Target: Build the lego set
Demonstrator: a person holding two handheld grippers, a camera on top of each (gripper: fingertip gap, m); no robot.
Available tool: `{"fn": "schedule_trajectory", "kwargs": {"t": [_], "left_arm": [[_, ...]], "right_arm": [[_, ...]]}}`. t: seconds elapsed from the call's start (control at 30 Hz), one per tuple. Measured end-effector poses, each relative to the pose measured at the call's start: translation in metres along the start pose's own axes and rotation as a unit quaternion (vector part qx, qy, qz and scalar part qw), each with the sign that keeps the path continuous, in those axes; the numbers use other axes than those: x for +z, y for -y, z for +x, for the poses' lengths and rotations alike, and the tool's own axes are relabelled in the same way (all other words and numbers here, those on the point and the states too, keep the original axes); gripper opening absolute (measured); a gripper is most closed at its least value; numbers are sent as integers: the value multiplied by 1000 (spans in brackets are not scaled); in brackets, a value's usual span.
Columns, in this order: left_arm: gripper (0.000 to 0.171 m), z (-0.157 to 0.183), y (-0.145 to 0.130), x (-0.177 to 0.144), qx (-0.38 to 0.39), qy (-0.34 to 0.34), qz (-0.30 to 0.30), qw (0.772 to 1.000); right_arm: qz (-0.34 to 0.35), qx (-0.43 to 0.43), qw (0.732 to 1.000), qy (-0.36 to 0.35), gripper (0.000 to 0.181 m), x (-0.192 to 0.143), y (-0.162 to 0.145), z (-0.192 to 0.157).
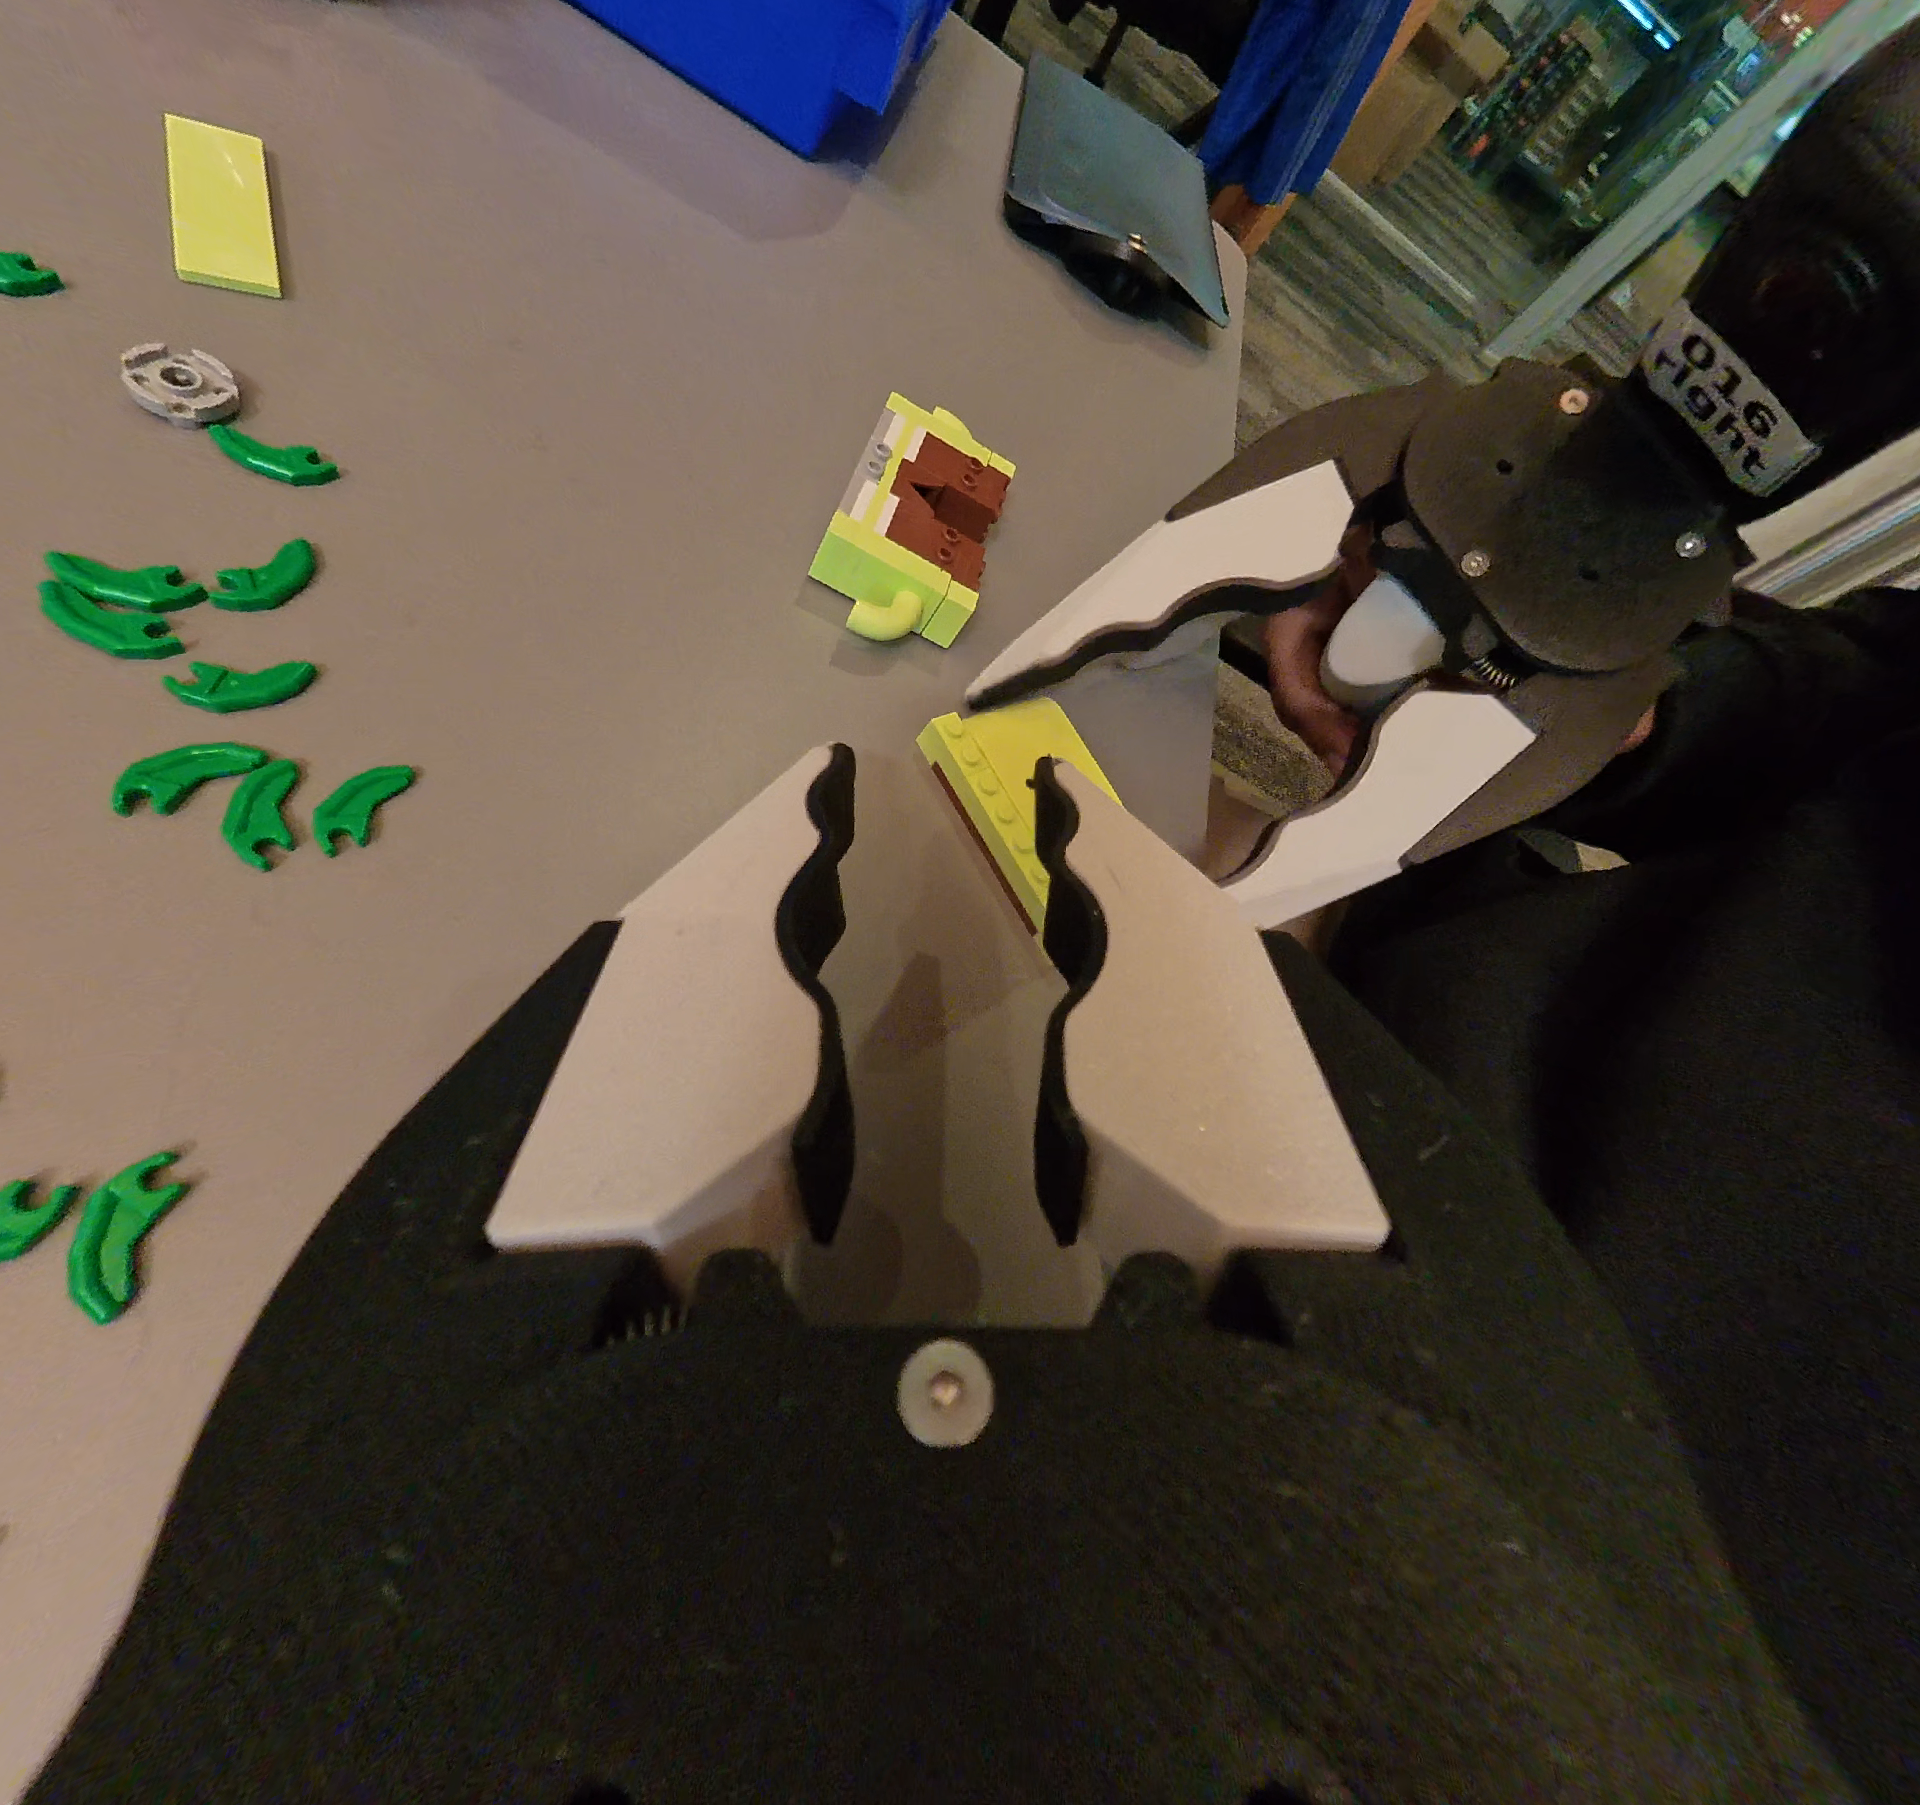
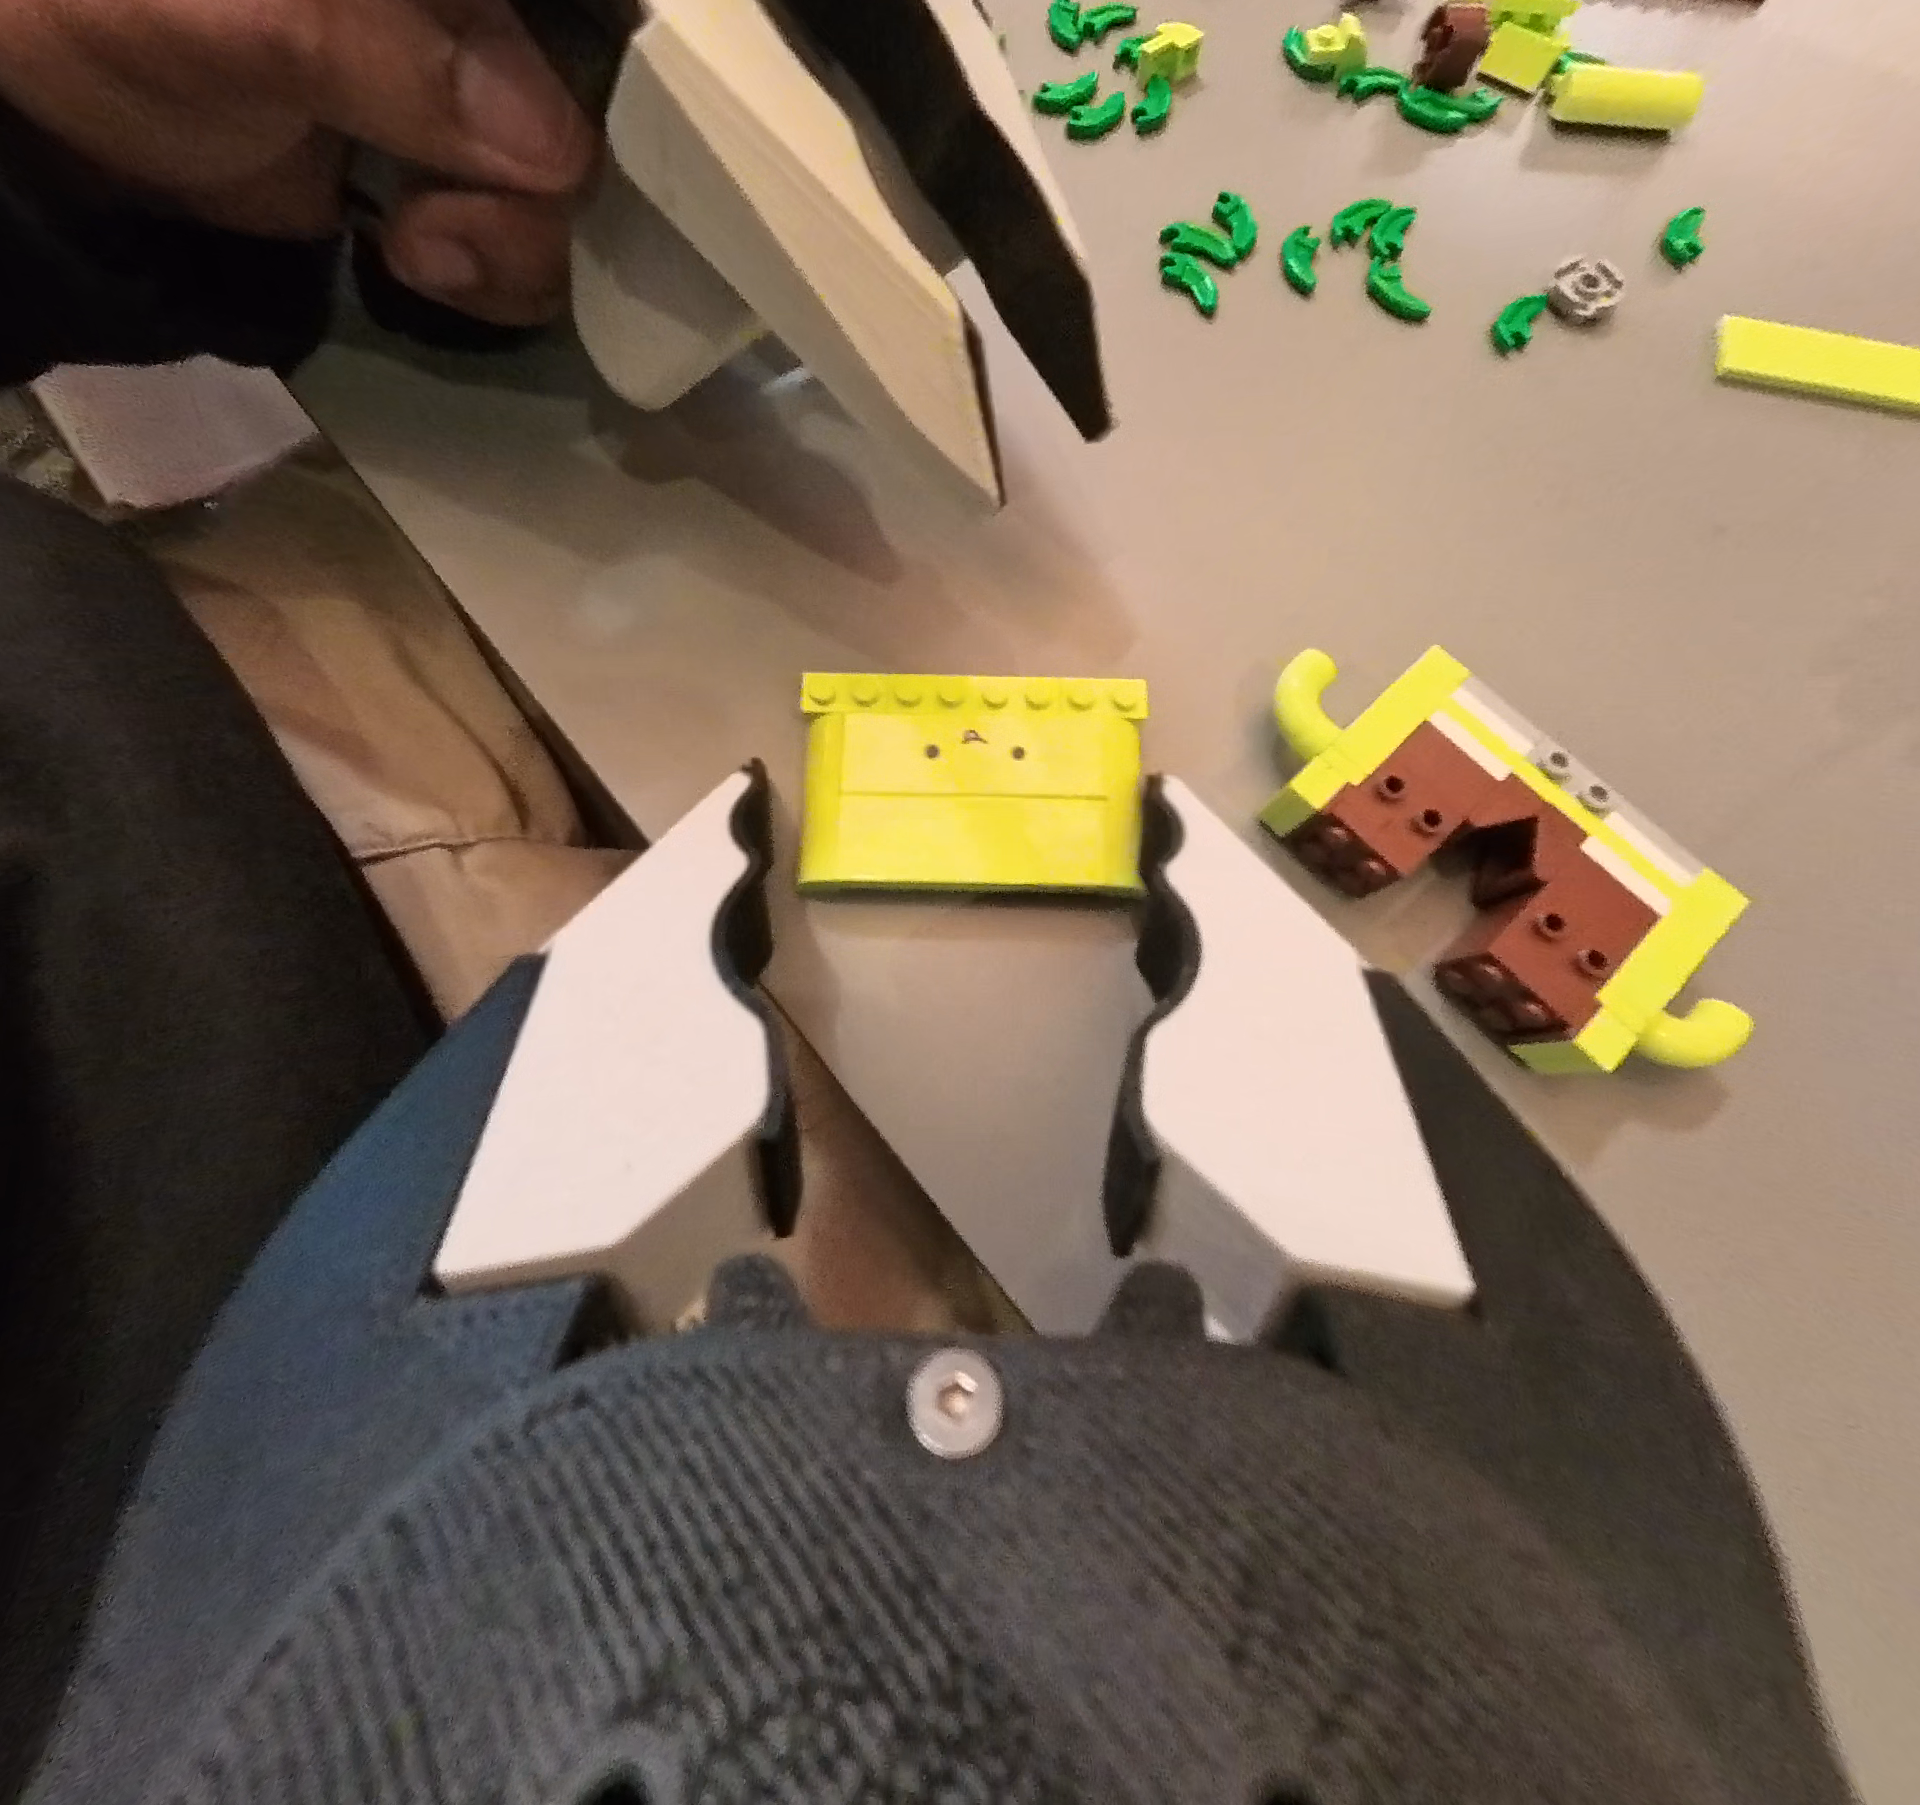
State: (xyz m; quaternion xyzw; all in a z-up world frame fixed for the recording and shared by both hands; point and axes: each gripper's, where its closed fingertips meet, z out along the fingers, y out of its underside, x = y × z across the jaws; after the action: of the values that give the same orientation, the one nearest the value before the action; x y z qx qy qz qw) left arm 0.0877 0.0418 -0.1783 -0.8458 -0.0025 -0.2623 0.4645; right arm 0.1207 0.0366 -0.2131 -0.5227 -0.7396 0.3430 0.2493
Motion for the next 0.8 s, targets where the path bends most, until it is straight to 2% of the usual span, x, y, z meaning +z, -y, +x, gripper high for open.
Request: {"fn": "schedule_trajectory", "kwargs": {"t": [0.03,0.33,0.43,0.53,0.63,0.73,0.8], "left_arm": [[33,0,0,0,0,-1,0,1000],[33,1,1,0,2,-1,4,1000],[36,3,15,5,-7,-23,32,999],[48,5,30,22,0,-51,37,998],[67,-9,37,46,41,-2,3,999],[81,-9,31,65,96,19,-49,994],[85,-4,26,72,105,12,-68,992]], "right_arm": [[-2,-1,1000,6,64,0,0,-3],[16,0,1000,8,63,-9,4,0],[39,1,999,-10,63,-24,13,10],[40,5,998,-50,63,-45,10,34],[19,29,996,-85,64,-63,-7,60],[10,69,993,-99,63,-73,-26,77],[16,102,991,-87,63,-75,-34,79]]}}
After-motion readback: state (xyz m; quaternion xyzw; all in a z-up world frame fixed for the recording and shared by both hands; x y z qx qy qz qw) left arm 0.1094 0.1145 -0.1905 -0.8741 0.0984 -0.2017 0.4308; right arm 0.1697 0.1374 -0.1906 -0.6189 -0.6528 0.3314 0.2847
